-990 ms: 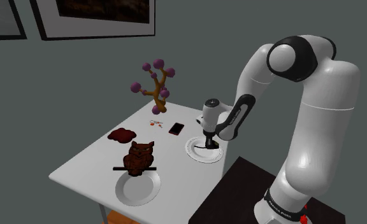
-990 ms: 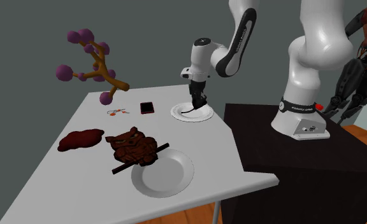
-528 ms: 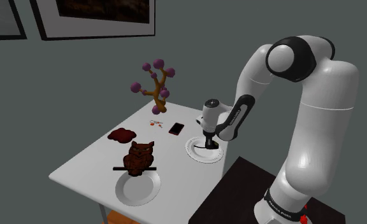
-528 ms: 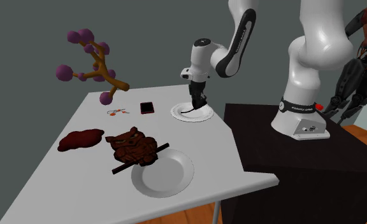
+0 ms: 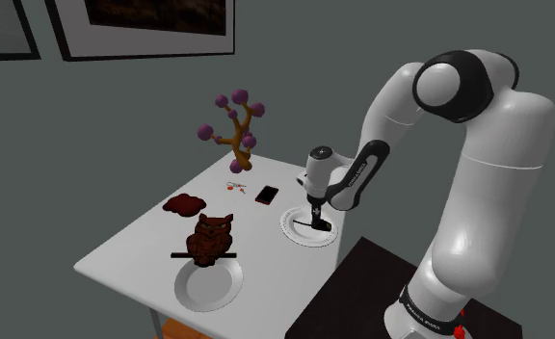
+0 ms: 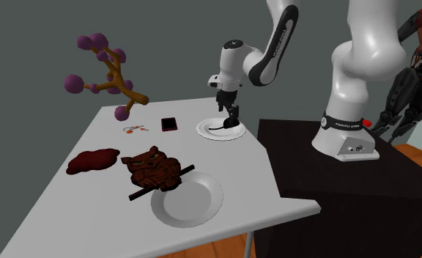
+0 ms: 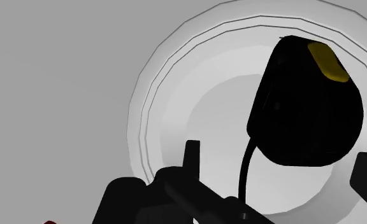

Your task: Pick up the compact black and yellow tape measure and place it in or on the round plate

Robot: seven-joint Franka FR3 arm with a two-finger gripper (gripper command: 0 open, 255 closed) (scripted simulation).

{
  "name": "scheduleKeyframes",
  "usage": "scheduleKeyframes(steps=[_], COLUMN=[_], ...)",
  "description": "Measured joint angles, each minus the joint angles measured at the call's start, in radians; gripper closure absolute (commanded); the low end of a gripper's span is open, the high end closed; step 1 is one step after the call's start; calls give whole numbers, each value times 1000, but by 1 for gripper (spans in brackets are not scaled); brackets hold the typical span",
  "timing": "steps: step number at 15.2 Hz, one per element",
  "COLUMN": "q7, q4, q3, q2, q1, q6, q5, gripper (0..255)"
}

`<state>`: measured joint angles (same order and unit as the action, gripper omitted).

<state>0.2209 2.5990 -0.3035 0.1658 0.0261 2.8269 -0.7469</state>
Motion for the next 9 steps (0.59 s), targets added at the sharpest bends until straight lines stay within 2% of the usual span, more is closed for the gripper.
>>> scheduleKeyframes(steps=[3, 9], q7=[43, 56], q4=[26, 25], q3=[22, 27], q2=[-96, -111], q1=[-7, -10], q6=[-74, -91], q5=[51, 68], gripper=[0, 0])
